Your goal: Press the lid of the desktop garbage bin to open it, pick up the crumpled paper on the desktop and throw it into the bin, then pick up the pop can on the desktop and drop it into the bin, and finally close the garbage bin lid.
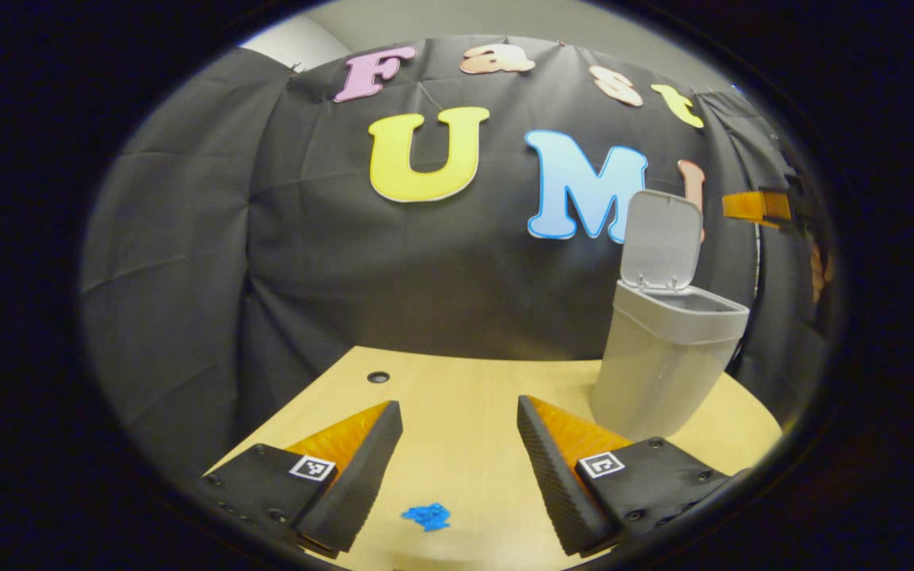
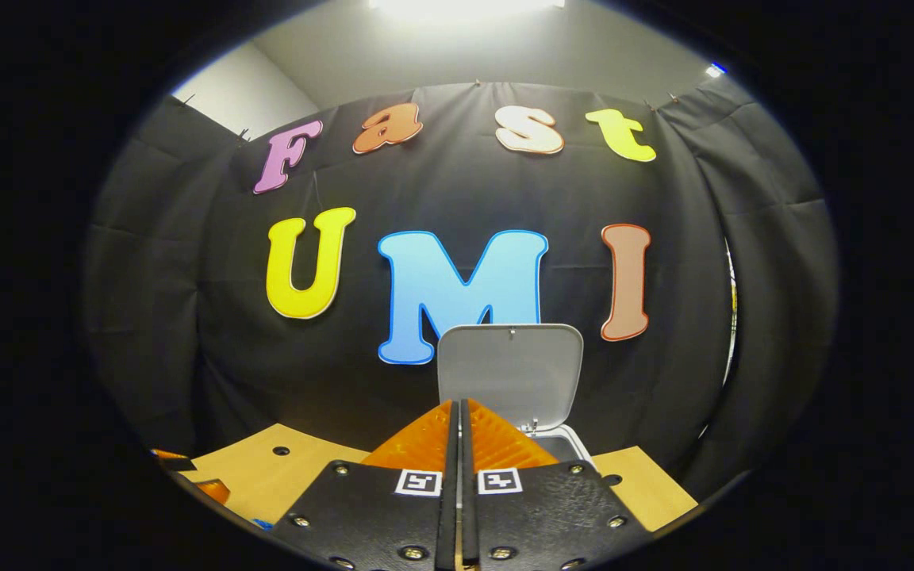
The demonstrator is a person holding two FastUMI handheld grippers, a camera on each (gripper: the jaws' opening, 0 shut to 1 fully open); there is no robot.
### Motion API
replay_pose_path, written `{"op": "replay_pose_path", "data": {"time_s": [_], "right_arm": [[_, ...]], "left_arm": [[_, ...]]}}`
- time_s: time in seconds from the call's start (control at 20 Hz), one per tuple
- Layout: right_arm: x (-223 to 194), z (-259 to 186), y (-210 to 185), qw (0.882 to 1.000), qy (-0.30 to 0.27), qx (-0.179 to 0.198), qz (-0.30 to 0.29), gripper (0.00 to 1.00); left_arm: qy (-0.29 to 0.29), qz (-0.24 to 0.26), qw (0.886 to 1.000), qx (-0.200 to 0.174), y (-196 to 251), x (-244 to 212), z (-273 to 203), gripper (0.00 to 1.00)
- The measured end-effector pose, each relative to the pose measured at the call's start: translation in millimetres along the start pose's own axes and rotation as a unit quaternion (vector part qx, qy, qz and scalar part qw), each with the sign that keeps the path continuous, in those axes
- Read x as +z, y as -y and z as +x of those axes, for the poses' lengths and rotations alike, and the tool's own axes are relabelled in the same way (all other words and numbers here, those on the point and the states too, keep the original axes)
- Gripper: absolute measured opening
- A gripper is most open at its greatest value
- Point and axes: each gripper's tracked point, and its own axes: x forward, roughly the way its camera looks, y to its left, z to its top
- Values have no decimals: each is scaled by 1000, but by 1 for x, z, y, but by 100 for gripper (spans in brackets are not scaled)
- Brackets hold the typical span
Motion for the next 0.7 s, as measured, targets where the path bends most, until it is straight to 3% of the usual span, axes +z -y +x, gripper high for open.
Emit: {"op": "replay_pose_path", "data": {"time_s": [0.15,0.2,0.5,0.7], "right_arm": [[-1,-3,-4,1000,-6,6,5,4],[-1,-3,-5,1000,-8,8,7,15],[4,-8,-2,1000,-13,4,7,28],[-4,-9,-1,999,-29,3,-14,28]], "left_arm": [[-29,3,1000,-1,-4,-35,5,96],[-37,4,999,1,-7,-46,8,96],[-92,10,996,2,-18,-118,28,96],[-125,21,992,2,-21,-161,41,96]]}}
